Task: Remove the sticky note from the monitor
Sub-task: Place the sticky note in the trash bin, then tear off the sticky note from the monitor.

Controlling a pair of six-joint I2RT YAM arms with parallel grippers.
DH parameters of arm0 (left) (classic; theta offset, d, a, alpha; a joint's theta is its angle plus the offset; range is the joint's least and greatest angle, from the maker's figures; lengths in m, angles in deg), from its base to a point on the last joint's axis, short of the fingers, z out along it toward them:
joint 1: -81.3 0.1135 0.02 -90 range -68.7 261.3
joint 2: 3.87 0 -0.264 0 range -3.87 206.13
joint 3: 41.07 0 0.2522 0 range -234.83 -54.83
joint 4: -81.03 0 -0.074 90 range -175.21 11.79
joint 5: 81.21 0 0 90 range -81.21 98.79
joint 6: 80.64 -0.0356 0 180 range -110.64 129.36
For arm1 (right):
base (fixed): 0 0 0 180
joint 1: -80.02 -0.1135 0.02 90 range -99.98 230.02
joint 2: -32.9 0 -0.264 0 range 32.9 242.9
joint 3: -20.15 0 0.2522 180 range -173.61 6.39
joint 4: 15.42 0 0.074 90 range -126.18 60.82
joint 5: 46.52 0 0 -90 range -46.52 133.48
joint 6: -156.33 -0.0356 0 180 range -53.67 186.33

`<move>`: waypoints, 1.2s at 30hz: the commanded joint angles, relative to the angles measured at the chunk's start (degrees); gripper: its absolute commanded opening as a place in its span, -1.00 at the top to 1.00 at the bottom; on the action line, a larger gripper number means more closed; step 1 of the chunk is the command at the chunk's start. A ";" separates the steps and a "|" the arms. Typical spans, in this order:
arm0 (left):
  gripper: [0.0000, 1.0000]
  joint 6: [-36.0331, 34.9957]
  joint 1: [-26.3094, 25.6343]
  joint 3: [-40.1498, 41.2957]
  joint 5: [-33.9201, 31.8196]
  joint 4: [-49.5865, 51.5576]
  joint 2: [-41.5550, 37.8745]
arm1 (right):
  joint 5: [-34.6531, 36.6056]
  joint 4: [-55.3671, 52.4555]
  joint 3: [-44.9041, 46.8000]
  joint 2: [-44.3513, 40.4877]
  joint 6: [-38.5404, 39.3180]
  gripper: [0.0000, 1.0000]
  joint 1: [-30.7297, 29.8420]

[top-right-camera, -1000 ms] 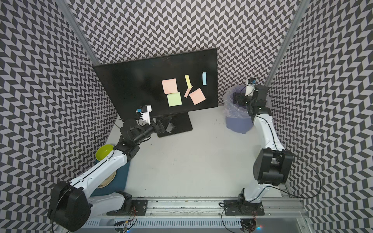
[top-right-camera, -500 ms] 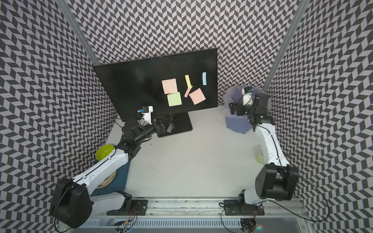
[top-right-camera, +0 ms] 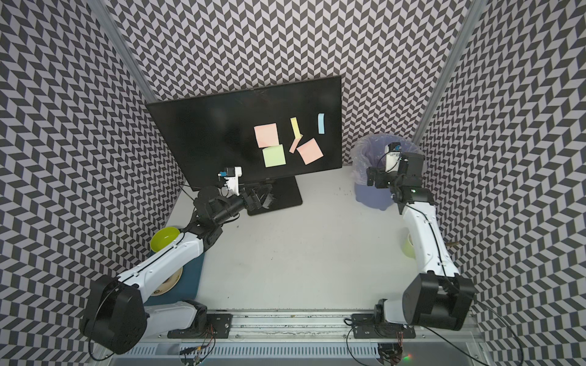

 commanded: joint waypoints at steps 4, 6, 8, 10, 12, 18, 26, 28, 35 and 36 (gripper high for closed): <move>-0.88 -0.12 0.21 -1.53 0.56 -1.33 1.54 | 10.06 -1.37 0.09 -3.68 1.28 -0.98 -0.28; -0.88 -0.21 0.29 -2.04 0.38 -0.99 1.74 | 12.89 -2.09 0.22 -4.10 1.63 -0.98 -0.28; -0.88 -0.12 0.47 -2.58 -0.08 -0.80 1.76 | 14.84 -0.69 1.15 -4.90 1.49 -0.98 -0.20; -0.88 -0.19 0.70 -3.09 -0.37 -0.52 1.77 | 15.16 0.02 0.52 -5.07 1.18 -0.98 -0.19; -0.88 -0.22 0.94 -3.78 -0.63 0.01 1.79 | 13.57 1.05 -0.66 -5.15 0.56 -0.98 -0.14; -0.88 -0.06 1.73 -4.99 -1.39 0.15 1.75 | -4.46 5.25 -3.34 -4.47 -2.67 -0.98 -0.19; -0.88 0.05 3.03 -6.04 -0.71 0.50 2.02 | -21.28 9.02 -5.93 -0.19 -7.16 -0.98 -0.19; -0.87 0.16 3.42 -5.98 -0.48 0.29 2.18 | -23.23 9.29 -6.61 0.79 -7.52 -0.98 -0.19; -0.82 3.27 3.90 -5.58 -0.29 -5.00 4.90 | -31.43 12.60 -5.65 0.25 -9.55 -0.98 -2.68; -0.81 4.16 3.90 -5.41 -1.10 -6.34 5.26 | -32.44 13.55 -4.92 -0.28 -10.29 -0.98 -3.26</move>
